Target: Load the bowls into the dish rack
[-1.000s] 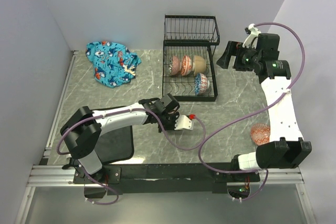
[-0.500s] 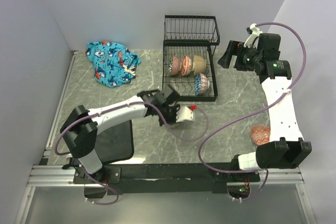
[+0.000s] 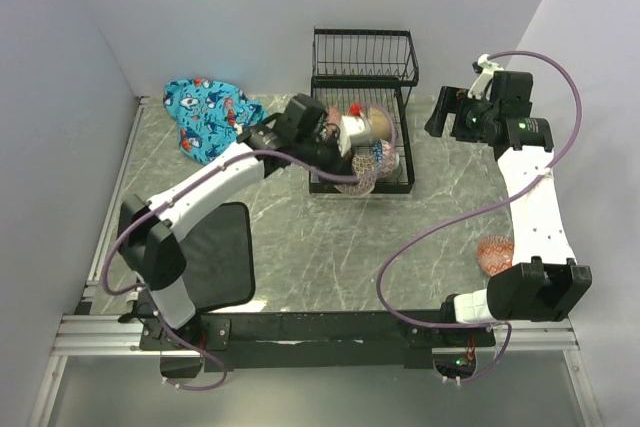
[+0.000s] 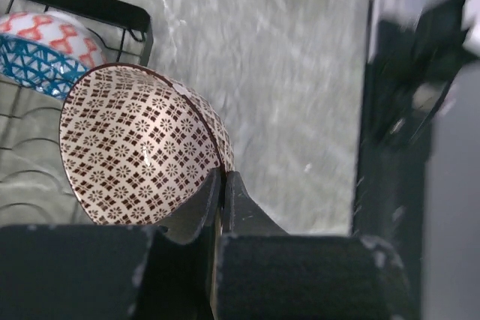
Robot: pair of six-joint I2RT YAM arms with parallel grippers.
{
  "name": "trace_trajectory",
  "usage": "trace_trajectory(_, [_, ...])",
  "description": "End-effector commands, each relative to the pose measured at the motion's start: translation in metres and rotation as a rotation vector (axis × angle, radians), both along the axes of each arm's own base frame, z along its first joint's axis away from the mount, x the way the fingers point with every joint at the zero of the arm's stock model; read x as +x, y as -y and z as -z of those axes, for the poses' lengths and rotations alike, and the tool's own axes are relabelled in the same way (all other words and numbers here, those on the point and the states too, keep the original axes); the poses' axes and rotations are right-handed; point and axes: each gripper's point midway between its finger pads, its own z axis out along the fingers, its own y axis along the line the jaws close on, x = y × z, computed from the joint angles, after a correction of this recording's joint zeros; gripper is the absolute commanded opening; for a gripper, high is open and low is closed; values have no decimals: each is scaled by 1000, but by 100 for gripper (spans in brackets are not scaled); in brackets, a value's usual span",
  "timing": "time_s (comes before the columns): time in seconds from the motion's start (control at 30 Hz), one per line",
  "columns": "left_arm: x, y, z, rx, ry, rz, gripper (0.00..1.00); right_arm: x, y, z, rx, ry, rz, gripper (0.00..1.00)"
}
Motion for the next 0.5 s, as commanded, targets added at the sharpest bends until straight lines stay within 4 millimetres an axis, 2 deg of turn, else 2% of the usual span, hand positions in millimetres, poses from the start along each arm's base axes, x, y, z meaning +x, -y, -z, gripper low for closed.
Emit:
trace_trajectory(0.0, [39,9,-47,-299,-243,-67,1,4,17,1,-76,14,42,99])
trace_trajectory(0.03, [44,9,-51,-331,-331,-105,1,4,20,2,-89,8,47,99])
trace_trajectory(0.07, [56,13,-62,-401,-311,-97,1,3,22,1,-100,9,52,99])
trace_trajectory(0.1, [67,6,-59,-431,-345,-124,1,4,25,3,-119,7,55,99])
trace_trajectory(0.13, [67,5,-64,-466,-466,-149,1,4,29,3,-132,5,72,99])
trace_trajectory(0.17, [77,7,-79,-563,-421,-118,1,3,33,7,-167,-1,64,99])
trace_trajectory(0.2, [83,0,-69,-588,-485,-145,1,4,37,10,-195,-6,63,99])
trace_trajectory(0.23, [85,-2,-75,-637,-614,-175,1,3,44,14,-222,-18,87,99])
trace_trajectory(0.27, [91,-2,-68,-666,-659,-186,1,2,47,17,-239,-27,87,99])
trace_trajectory(0.33, [96,-3,-72,-716,-675,-182,1,2,54,22,-261,-40,103,99])
trace_trajectory(0.47, [113,1,-63,-772,-738,-227,1,2,59,29,-291,-62,109,99])
